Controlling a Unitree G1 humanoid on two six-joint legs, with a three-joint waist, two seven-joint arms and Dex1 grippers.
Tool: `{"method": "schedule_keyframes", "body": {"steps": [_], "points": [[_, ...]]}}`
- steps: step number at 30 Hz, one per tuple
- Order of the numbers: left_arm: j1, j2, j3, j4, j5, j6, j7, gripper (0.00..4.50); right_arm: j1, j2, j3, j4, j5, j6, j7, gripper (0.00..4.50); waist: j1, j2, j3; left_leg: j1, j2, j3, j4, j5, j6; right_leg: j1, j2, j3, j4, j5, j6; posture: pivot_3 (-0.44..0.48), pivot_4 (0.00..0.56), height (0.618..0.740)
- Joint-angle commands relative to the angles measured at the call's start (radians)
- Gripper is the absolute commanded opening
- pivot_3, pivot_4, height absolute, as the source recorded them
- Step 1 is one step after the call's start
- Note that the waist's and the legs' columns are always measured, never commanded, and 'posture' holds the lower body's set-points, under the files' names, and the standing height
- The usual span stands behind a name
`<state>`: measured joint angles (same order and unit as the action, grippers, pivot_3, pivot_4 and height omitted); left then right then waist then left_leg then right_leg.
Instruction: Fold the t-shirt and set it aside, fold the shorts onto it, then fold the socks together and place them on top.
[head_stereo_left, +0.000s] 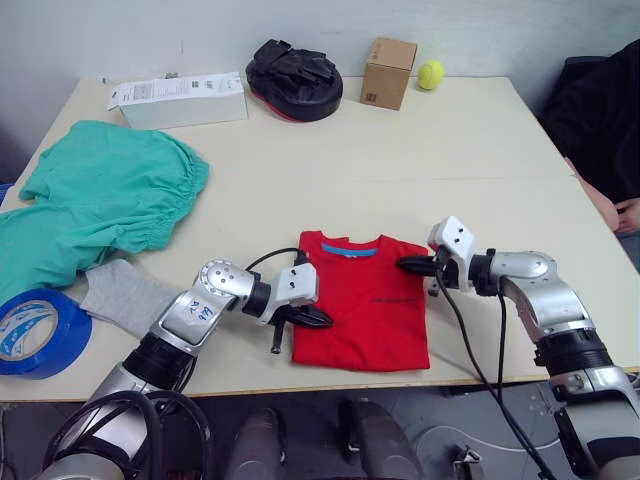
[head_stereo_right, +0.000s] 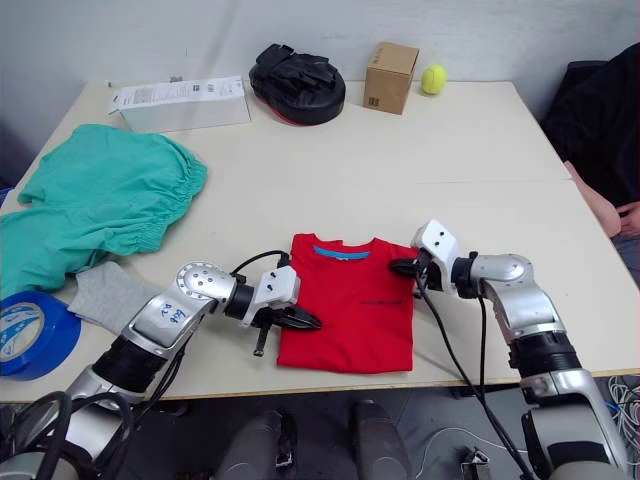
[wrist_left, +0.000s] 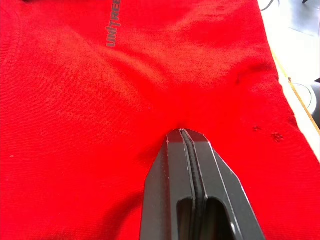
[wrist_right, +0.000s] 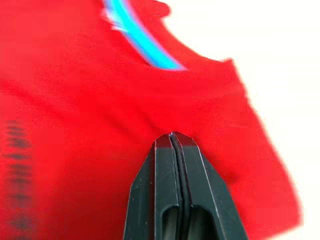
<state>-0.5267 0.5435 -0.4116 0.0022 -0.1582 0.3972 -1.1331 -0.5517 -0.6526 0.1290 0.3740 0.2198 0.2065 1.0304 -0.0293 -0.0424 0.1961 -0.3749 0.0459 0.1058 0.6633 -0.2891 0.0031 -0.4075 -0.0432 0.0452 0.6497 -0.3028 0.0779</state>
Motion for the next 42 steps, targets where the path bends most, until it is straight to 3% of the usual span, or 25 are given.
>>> {"method": "schedule_keyframes", "body": {"steps": [1,5,10,15,20,24,42], "points": [[0.018,-0.032,0.046,-0.014,-0.021,0.013,0.046,0.01,-0.023,-0.021,-0.069,-0.003,0.031,-0.027,0.032,0.0,0.0,0.0,0.0,0.0,0.0,0.0,0.0,0.0,0.0,0.0,0.0,0.0,0.0,0.0,0.0,0.0,0.15,0.74],[-0.005,-0.055,0.127,-0.052,-0.089,0.083,0.067,0.01,0.009,-0.05,-0.162,-0.171,0.17,0.118,0.087,0.0,0.0,0.002,0.001,-0.003,0.0,0.0,0.0,0.0,0.0,-0.002,0.0,0.0,0.0,0.0,0.001,0.0,0.15,0.74],[-0.015,-0.013,0.249,-0.158,-0.227,0.223,0.046,1.23,0.124,-0.151,-0.264,-0.425,0.368,0.409,0.12,0.0,0.001,0.002,0.001,-0.007,0.001,-0.004,0.0,-0.001,-0.001,-0.004,0.0,-0.004,-0.001,0.0,0.0,0.0,0.15,0.74],[0.021,0.097,0.374,-0.284,-0.345,0.321,0.031,2.8,0.306,-0.271,-0.336,-0.559,0.478,0.595,0.149,1.21,-0.001,0.003,0.001,-0.011,0.002,-0.009,-0.001,-0.001,-0.002,-0.005,0.0,-0.008,-0.005,0.0,0.0,0.0,0.15,0.74],[0.08,0.208,0.475,-0.378,-0.425,0.367,0.02,4.48,0.413,-0.295,-0.376,-0.567,0.541,0.731,0.111,3.07,-0.002,0.003,0.001,-0.011,0.001,-0.009,-0.001,-0.001,-0.001,-0.004,-0.001,-0.008,-0.007,0.0,0.0,0.0,0.15,0.74],[0.117,0.241,0.494,-0.427,-0.443,0.367,0.046,4.5,0.412,-0.253,-0.362,-0.53,0.564,0.799,0.052,4.46,0.0,0.003,0.001,-0.011,0.001,-0.009,-0.001,-0.001,-0.001,-0.004,-0.002,-0.008,-0.007,0.0,-0.001,0.0,0.15,0.74],[0.148,0.264,0.457,-0.514,-0.432,0.34,0.132,4.5,0.234,-0.093,-0.117,-0.406,0.531,0.945,-0.023,4.46,-0.017,0.002,0.0,-0.011,0.002,-0.01,-0.005,-0.001,-0.001,-0.004,-0.001,-0.009,-0.013,0.001,-0.003,0.0,0.15,0.74]]}}
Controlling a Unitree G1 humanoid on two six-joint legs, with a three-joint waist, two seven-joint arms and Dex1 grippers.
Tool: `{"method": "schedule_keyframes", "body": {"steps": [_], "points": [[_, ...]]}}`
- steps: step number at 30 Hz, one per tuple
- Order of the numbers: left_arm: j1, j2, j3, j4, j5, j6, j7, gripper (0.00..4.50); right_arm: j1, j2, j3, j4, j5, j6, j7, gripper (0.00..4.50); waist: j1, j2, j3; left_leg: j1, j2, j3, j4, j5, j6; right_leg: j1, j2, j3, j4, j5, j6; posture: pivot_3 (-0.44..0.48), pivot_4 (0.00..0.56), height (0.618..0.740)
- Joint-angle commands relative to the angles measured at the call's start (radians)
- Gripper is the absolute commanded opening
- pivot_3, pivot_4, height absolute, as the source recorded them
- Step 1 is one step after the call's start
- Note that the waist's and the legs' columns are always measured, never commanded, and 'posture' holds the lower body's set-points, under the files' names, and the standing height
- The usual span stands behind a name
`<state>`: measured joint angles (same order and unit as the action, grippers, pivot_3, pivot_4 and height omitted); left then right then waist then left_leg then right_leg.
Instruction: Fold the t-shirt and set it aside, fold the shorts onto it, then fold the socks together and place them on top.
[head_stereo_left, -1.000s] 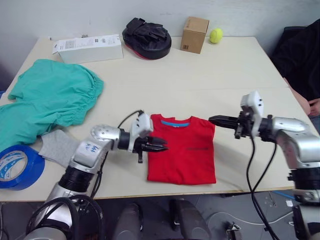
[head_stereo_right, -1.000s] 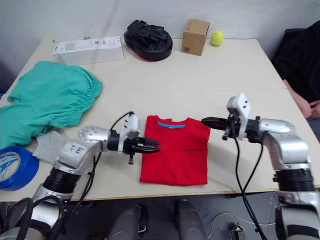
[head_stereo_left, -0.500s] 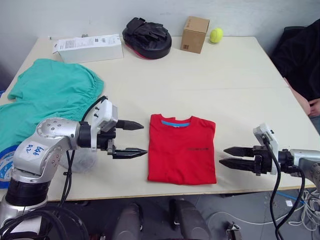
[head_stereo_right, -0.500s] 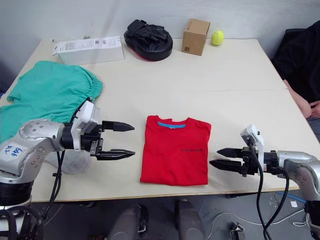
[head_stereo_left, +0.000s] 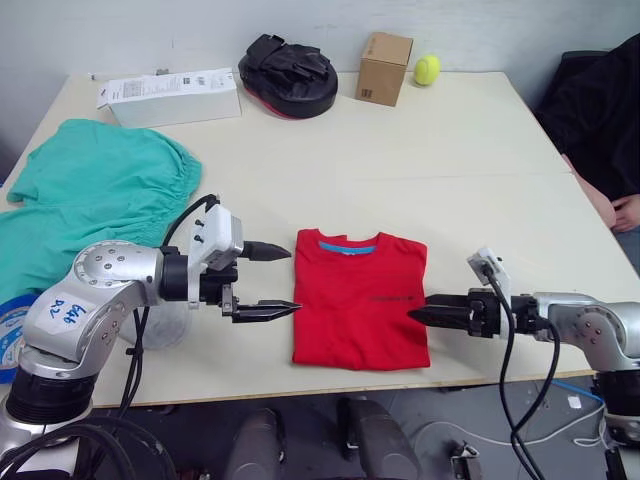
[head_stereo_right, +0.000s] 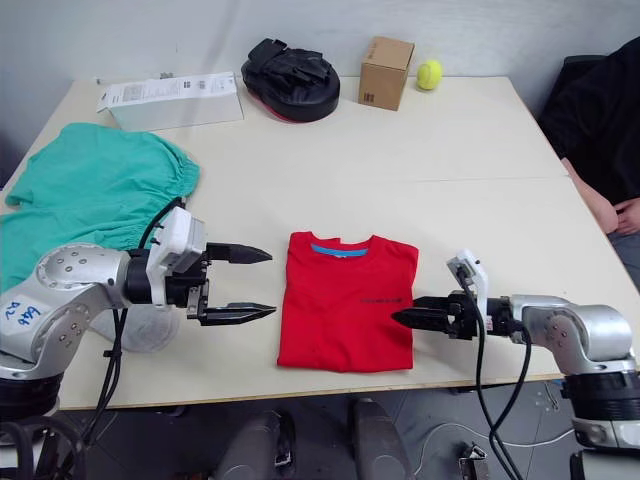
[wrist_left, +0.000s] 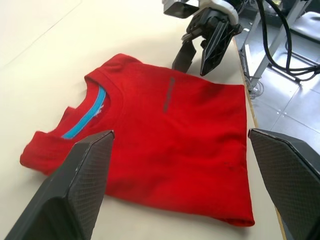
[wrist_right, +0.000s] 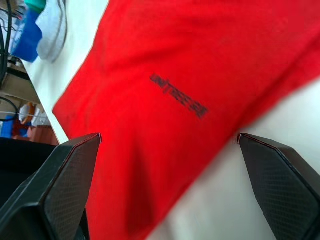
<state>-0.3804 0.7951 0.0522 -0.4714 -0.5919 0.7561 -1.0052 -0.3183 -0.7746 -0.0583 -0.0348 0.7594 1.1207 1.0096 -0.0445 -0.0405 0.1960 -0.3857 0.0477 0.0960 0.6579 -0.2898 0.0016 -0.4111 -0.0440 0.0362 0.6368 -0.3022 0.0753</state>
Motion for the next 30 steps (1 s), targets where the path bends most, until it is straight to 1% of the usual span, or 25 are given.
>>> {"method": "schedule_keyframes", "body": {"steps": [1,4,8,10,11,13,19,22,25,27,30], "points": [[-0.001,0.014,-0.009,-0.039,0.001,-0.019,0.006,4.5,-0.01,0.043,0.082,0.002,-0.006,0.037,-0.003,4.46,-0.006,0.0,0.0,0.0,0.0,0.0,0.0,0.0,0.0,0.0,0.0,0.0,0.0,0.0,0.0,0.0,0.15,0.74],[-0.012,0.015,-0.019,-0.031,0.002,-0.024,0.012,4.5,-0.038,0.079,0.103,0.019,-0.019,0.037,-0.012,4.46,-0.013,-0.001,0.0,0.0,0.0,0.0,-0.001,0.0,0.0,0.0,0.0,0.0,0.0,0.0,0.0,0.0,0.15,0.74],[-0.024,0.013,-0.025,-0.026,0.007,-0.03,0.022,4.5,-0.089,0.147,0.088,0.112,-0.032,0.064,-0.055,4.46,-0.016,-0.002,-0.001,0.002,0.001,0.0,-0.005,0.001,-0.002,0.0,0.002,0.0,0.0,0.0,-0.001,0.0,0.15,0.74],[-0.027,0.015,-0.026,-0.024,0.008,-0.031,0.024,4.5,-0.101,0.163,0.078,0.143,-0.037,0.075,-0.064,4.09,-0.016,-0.003,-0.002,0.002,0.001,0.0,-0.006,0.002,-0.003,0.0,0.002,0.0,0.0,0.0,-0.001,0.0,0.15,0.74],[-0.028,0.016,-0.027,-0.023,0.009,-0.032,0.025,4.5,-0.104,0.166,0.074,0.151,-0.034,0.082,-0.063,3.87,-0.015,-0.003,-0.002,0.003,0.001,0.0,-0.006,0.003,-0.004,0.0,0.002,0.0,0.0,0.0,-0.001,0.0,0.15,0.74],[-0.029,0.018,-0.027,-0.021,0.009,-0.033,0.027,4.5,-0.104,0.163,0.075,0.154,-0.029,0.086,-0.055,3.2,-0.012,-0.003,-0.002,0.003,0.001,0.0,-0.007,0.003,-0.004,0.0,0.001,0.0,0.0,0.0,-0.002,0.0,0.15,0.74],[-0.036,0.017,-0.036,-0.014,0.018,-0.042,0.028,4.5,-0.089,0.152,0.071,0.131,-0.016,0.088,-0.043,0.99,-0.01,-0.004,-0.002,0.002,0.001,0.0,-0.01,0.003,-0.004,-0.002,0.001,-0.001,-0.003,0.0,-0.003,0.0,0.15,0.74],[-0.043,0.015,-0.043,-0.007,0.022,-0.047,0.027,4.5,-0.071,0.133,0.069,0.112,-0.025,0.081,-0.031,0.02,-0.01,-0.006,-0.004,0.002,0.001,0.0,-0.01,0.003,-0.005,-0.001,0.002,-0.001,-0.004,0.0,-0.002,0.0,0.15,0.74],[-0.046,0.016,-0.053,0.001,0.031,-0.061,0.021,4.5,-0.056,0.09,0.059,0.104,-0.039,0.061,-0.013,0.01,-0.007,-0.005,-0.004,0.002,0.0,0.0,-0.01,0.004,-0.003,0.001,0.0,-0.001,-0.007,0.001,-0.001,0.0,0.15,0.74],[-0.046,0.016,-0.058,0.004,0.034,-0.068,0.019,4.5,-0.056,0.057,0.048,0.113,-0.044,0.047,0.0,0.01,0.005,-0.005,-0.003,0.001,0.0,-0.001,-0.01,0.004,-0.003,0.001,0.0,-0.002,-0.008,0.002,-0.001,0.0,0.15,0.74],[-0.046,0.011,-0.065,0.009,0.039,-0.076,0.017,4.5,-0.073,-0.022,0.027,0.151,-0.062,0.018,0.038,0.01,0.02,-0.004,-0.003,-0.001,-0.001,-0.001,-0.01,0.003,-0.002,0.0,-0.002,-0.002,-0.01,0.002,-0.001,0.0,0.15,0.74]]}}
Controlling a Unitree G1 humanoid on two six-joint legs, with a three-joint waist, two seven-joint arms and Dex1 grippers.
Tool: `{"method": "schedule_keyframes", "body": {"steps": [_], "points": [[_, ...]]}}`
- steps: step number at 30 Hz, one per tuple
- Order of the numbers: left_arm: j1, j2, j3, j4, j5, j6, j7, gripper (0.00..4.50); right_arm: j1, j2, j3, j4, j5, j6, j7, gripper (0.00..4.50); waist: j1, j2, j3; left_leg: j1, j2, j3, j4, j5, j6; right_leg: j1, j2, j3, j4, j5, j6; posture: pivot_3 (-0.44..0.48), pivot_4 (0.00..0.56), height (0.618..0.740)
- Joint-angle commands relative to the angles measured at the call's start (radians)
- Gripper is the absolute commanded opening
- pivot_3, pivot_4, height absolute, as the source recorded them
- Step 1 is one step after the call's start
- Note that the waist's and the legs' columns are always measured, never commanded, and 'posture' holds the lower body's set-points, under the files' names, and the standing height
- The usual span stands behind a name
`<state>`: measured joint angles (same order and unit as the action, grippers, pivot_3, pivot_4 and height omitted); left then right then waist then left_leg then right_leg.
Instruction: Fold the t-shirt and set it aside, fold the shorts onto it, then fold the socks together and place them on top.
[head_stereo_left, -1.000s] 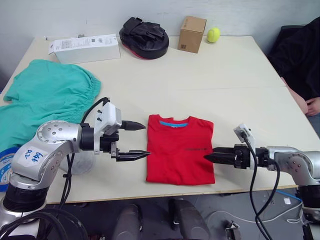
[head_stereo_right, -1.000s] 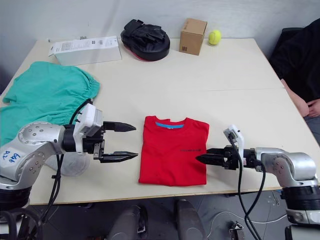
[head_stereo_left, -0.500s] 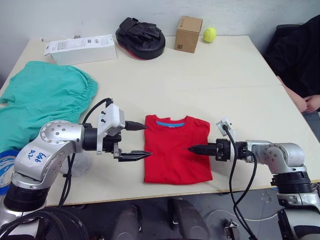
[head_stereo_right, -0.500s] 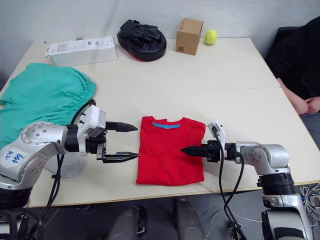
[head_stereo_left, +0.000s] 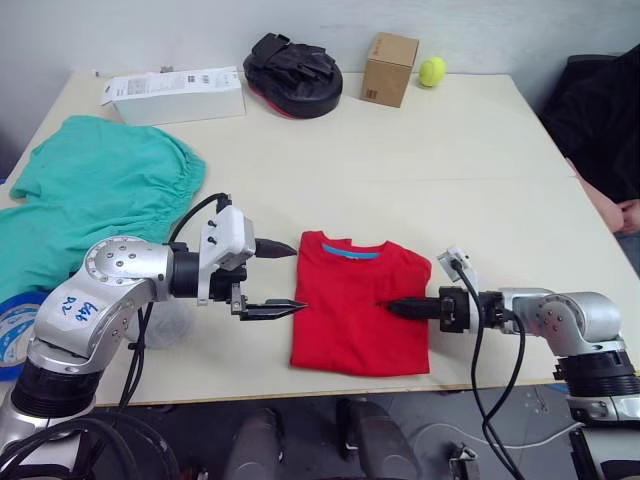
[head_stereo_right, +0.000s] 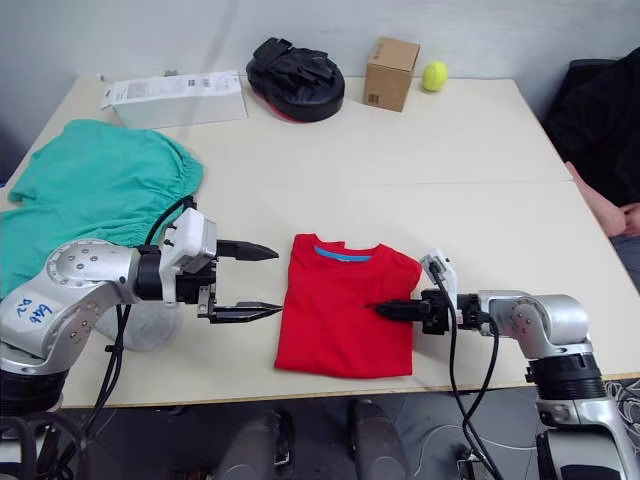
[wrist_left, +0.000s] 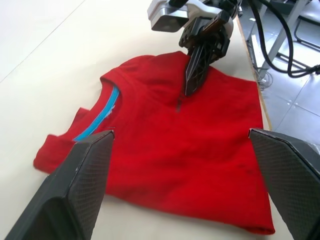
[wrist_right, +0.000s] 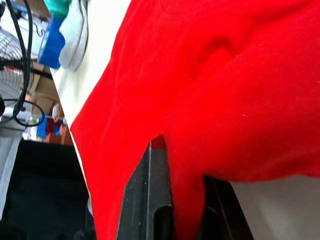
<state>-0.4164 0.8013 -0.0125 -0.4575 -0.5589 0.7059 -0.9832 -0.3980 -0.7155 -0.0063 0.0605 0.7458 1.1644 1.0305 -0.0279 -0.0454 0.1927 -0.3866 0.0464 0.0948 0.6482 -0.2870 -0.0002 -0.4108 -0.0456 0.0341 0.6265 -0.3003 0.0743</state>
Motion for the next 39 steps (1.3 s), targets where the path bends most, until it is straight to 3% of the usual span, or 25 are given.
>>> {"method": "schedule_keyframes", "body": {"steps": [1,5,11,15,22,28,38,39], "points": [[-0.009,0.003,-0.002,-0.003,0.007,-0.028,-0.006,4.5,0.002,-0.117,-0.023,0.07,-0.06,-0.045,0.04,0.01,0.006,0.001,0.001,-0.001,-0.001,0.0,0.0,0.0,0.001,0.0,-0.001,0.0,-0.001,0.0,0.0,0.0,0.15,0.74],[-0.006,-0.004,-0.012,0.001,0.019,-0.046,-0.01,4.5,-0.024,-0.261,0.008,0.152,-0.136,-0.17,0.17,0.01,0.009,0.006,0.002,-0.004,-0.006,0.001,-0.001,-0.001,0.005,-0.003,-0.007,0.0,-0.002,0.0,0.0,0.0,0.15,0.74],[-0.006,-0.016,-0.023,0.01,0.03,-0.067,-0.006,4.5,-0.177,-0.397,0.087,0.45,-0.326,-0.371,0.318,0.01,-0.003,0.01,0.003,-0.005,-0.005,0.003,-0.001,-0.002,0.007,-0.003,-0.004,0.001,-0.004,0.0,0.001,0.0,0.15,0.74],[-0.002,-0.021,-0.027,0.015,0.033,-0.079,-0.006,4.5,-0.317,-0.43,0.149,0.709,-0.494,-0.574,0.366,0.01,-0.004,0.012,0.004,-0.004,-0.002,0.004,0.001,-0.002,0.006,-0.004,0.002,0.002,-0.003,0.001,0.002,0.0,0.15,0.74],[0.0,-0.016,-0.029,0.018,0.039,-0.095,-0.009,4.5,-0.516,-0.436,0.222,1.077,-0.748,-0.873,0.302,0.01,-0.004,0.014,0.004,-0.003,-0.002,0.006,0.002,-0.001,0.004,-0.004,0.003,0.003,-0.002,0.001,0.002,0.0,0.15,0.74],[0.016,-0.011,-0.019,0.007,0.04,-0.096,-0.002,4.5,-0.593,-0.446,0.212,1.191,-0.843,-0.957,0.225,0.01,-0.007,0.017,0.004,-0.002,-0.002,0.008,0.003,0.002,-0.002,-0.005,0.003,0.005,0.0,0.001,0.002,0.0,0.15,0.74],[0.025,-0.011,-0.015,0.0,0.041,-0.1,0.008,4.5,-0.584,-0.445,0.183,1.244,-0.907,-0.998,0.156,0.01,-0.009,0.02,0.004,-0.001,-0.001,0.008,0.003,0.004,-0.005,-0.004,0.004,0.006,0.002,0.001,0.003,0.0,0.15,0.74],[0.023,-0.011,-0.015,0.002,0.042,-0.101,0.009,4.5,-0.586,-0.444,0.174,1.246,-0.904,-0.993,0.156,0.26,-0.009,0.02,0.004,-0.001,-0.001,0.008,0.003,0.004,-0.005,-0.004,0.004,0.006,0.003,0.001,0.003,0.0,0.15,0.74]]}}
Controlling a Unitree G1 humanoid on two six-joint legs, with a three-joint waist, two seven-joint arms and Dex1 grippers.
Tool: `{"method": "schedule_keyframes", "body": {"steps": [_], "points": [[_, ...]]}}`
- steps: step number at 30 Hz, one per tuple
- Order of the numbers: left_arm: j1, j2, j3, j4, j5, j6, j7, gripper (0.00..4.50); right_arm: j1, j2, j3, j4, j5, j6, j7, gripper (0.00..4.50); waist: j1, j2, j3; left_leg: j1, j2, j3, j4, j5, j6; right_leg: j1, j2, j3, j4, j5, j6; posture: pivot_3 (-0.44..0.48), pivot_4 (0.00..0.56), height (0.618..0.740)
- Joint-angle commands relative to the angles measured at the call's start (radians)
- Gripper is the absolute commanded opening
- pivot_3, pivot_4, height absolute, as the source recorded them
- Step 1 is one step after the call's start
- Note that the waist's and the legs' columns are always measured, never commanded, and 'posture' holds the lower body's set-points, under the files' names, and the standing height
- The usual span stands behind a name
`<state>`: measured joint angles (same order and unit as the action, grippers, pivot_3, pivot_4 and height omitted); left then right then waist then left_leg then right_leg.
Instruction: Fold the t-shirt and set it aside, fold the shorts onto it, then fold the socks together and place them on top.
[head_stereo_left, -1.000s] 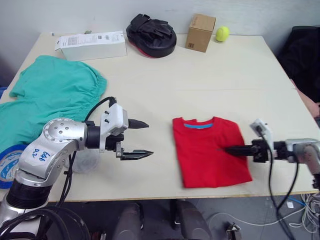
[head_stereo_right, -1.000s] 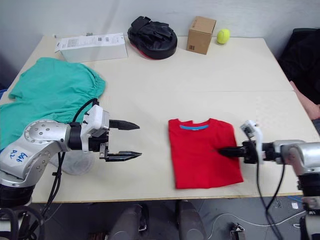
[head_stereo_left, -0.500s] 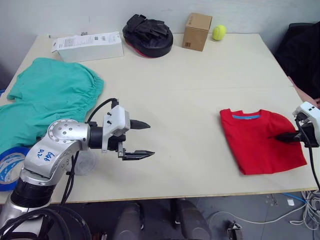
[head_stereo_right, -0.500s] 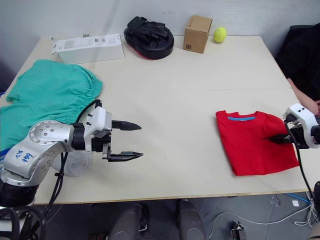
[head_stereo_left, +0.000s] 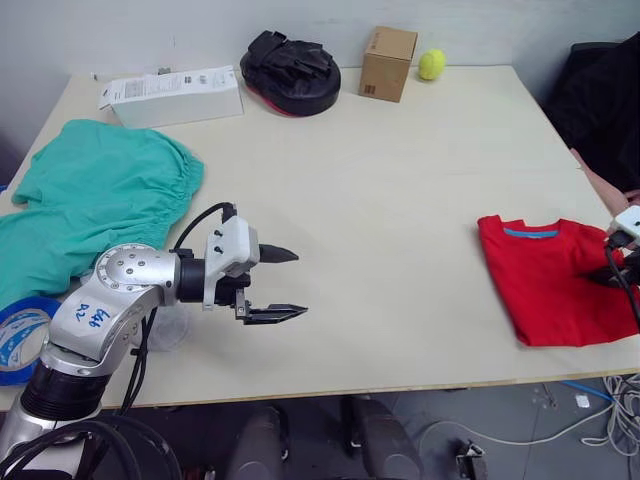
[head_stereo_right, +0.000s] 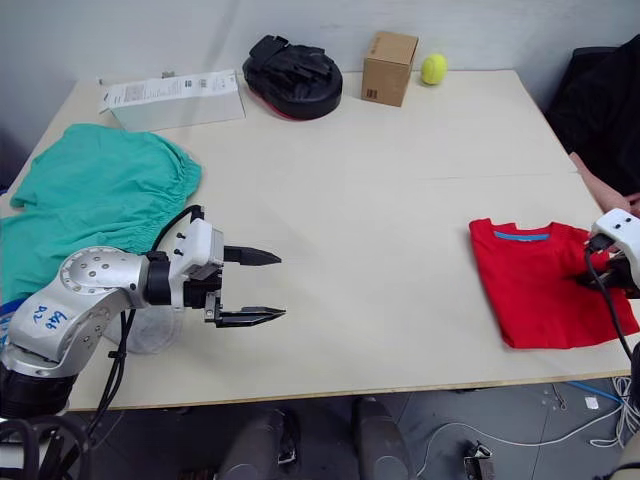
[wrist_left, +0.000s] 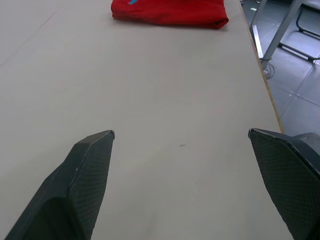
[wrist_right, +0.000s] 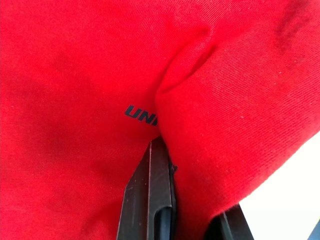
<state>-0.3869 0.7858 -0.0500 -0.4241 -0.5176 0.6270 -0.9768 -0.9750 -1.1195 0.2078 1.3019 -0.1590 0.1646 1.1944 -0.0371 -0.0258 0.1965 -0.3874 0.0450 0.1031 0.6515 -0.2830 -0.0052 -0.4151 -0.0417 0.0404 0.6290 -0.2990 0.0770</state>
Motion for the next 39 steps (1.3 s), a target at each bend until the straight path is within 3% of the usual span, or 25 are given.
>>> {"method": "schedule_keyframes", "body": {"steps": [1,3,13,19,22,25,29,33,39], "points": [[-0.006,0.004,0.022,-0.031,0.001,-0.023,0.003,4.5,-0.011,-0.041,-0.046,0.005,0.002,0.014,-0.003,0.53,-0.001,0.0,0.0,0.0,0.0,0.0,0.0,0.0,0.0,0.0,0.0,0.0,0.0,0.0,0.0,0.0,0.15,0.74],[-0.007,0.003,0.021,-0.03,0.001,-0.025,0.004,4.5,-0.015,-0.043,-0.057,0.004,0.0,0.023,0.009,1.04,-0.002,0.001,0.0,0.0,0.0,0.0,0.0,0.0,0.0,0.0,0.0,0.0,0.0,0.0,0.0,0.0,0.15,0.74],[-0.014,-0.013,0.015,-0.017,0.009,-0.032,0.009,4.5,-0.061,-0.101,-0.147,-0.009,0.023,0.031,0.018,4.38,-0.014,0.003,0.0,0.001,0.0,0.001,0.001,0.0,0.0,0.0,0.001,0.001,0.001,0.0,0.001,0.0,0.15,0.74],[0.001,-0.021,0.032,-0.024,0.006,-0.025,0.038,4.5,-0.151,-0.115,-0.267,-0.042,0.123,0.033,0.129,4.48,-0.024,0.003,0.0,0.001,0.0,0.002,0.001,0.0,0.0,0.0,0.001,0.003,0.002,0.001,0.002,0.0,0.15,0.74],[0.013,-0.031,0.056,-0.038,-0.008,-0.002,0.076,4.5,-0.188,-0.027,-0.292,-0.154,0.214,0.094,0.331,4.48,-0.034,0.003,0.0,0.004,0.001,0.005,0.001,0.0,0.0,0.001,0.003,0.005,0.003,0.001,0.002,0.0,0.15,0.74],[0.038,-0.036,0.087,-0.065,-0.019,0.021,0.116,4.5,-0.136,0.089,-0.29,-0.369,0.32,0.161,0.415,4.48,-0.05,0.002,0.001,0.012,0.002,0.006,0.0,0.0,0.0,0.007,0.005,0.007,0.005,0.001,0.002,0.0,0.15,0.74],[0.105,-0.055,0.145,-0.126,-0.025,0.059,0.205,4.5,0.044,0.29,-0.329,-0.839,0.52,0.324,0.333,4.48,-0.044,0.002,0.001,0.014,0.004,0.007,-0.002,0.001,-0.004,0.005,0.005,0.011,0.012,0.001,0.002,0.0,0.15,0.74],[0.161,-0.059,0.202,-0.184,-0.022,0.088,0.277,4.5,0.144,0.451,-0.313,-1.15,0.636,0.425,0.207,4.48,-0.027,0.002,0.001,0.011,0.004,0.005,-0.001,0.002,-0.007,0.001,0.006,0.01,0.017,-0.002,0.001,0.0,0.15,0.74],[0.297,-0.054,0.324,-0.297,-0.015,0.136,0.372,4.5,0.242,0.582,-0.229,-1.337,0.656,0.372,0.129,4.48,-0.016,-0.003,-0.002,0.012,0.003,0.005,0.001,-0.001,-0.002,0.003,0.002,0.007,0.016,-0.002,0.001,0.0,0.15,0.74]]}}
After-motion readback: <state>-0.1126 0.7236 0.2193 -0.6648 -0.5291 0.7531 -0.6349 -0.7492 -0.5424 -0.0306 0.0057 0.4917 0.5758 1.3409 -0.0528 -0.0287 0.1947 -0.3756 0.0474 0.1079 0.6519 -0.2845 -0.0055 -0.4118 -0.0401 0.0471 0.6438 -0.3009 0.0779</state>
